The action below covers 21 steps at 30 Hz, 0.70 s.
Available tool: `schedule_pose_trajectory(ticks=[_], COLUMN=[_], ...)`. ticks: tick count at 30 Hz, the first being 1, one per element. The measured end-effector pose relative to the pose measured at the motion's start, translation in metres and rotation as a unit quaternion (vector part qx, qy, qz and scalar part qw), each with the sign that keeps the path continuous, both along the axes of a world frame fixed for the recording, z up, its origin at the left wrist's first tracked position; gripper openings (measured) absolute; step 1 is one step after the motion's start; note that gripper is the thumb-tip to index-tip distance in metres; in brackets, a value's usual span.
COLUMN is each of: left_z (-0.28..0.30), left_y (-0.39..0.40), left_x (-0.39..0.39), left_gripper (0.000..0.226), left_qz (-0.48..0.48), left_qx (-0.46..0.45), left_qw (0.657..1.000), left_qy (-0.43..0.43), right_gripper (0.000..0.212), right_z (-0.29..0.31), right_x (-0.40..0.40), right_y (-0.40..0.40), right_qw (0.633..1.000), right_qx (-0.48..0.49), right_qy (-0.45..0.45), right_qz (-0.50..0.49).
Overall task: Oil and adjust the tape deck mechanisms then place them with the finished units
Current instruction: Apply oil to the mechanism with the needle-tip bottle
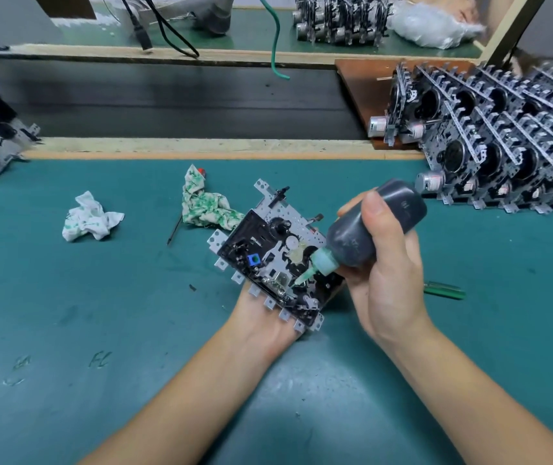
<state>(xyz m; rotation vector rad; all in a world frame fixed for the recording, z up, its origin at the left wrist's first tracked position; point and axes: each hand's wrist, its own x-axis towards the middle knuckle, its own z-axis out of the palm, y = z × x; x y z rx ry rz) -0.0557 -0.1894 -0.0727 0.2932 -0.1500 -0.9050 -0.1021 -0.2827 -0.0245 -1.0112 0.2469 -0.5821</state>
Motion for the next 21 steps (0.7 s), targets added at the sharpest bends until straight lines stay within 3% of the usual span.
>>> schedule_pose_trajectory(ticks=[1, 2, 6, 14, 18, 21], left_z=[0.0, -0.001, 0.001, 0.005, 0.014, 0.011], left_y=[-0.002, -0.003, -0.001, -0.002, -0.003, 0.004], left_x=[0.0, 0.0, -0.001, -0.001, 0.0, 0.004], left_gripper=[0.021, 0.033, 0.046, 0.047, 0.029, 0.009], left_qz=[-0.009, 0.021, 0.013, 0.02, -0.05, -0.074], left_qx=[0.027, 0.073, 0.092, 0.097, -0.028, -0.03], left_qw=[0.998, 0.996, 0.995, 0.995, 0.998, 0.996], left_qy=[0.053, 0.042, 0.026, 0.031, 0.021, -0.03], right_gripper=[0.01, 0.01, 0.012, 0.016, 0.01, 0.012], right_z=[0.0, 0.0, 0.0, -0.003, -0.003, -0.001], right_x=[0.0, 0.0, 0.0, 0.001, 0.001, 0.001], right_y=[0.0, 0.001, 0.0, 0.0, 0.001, -0.009], right_qw=[1.0, 1.0, 1.0, 1.0, 1.0, 1.0], right_qx=[0.0, 0.002, -0.01, -0.024, -0.014, 0.026], right_qy=[0.0, -0.001, 0.004, -0.001, 0.006, 0.01], right_qz=[-0.001, 0.0, 0.003, 0.007, 0.003, 0.001])
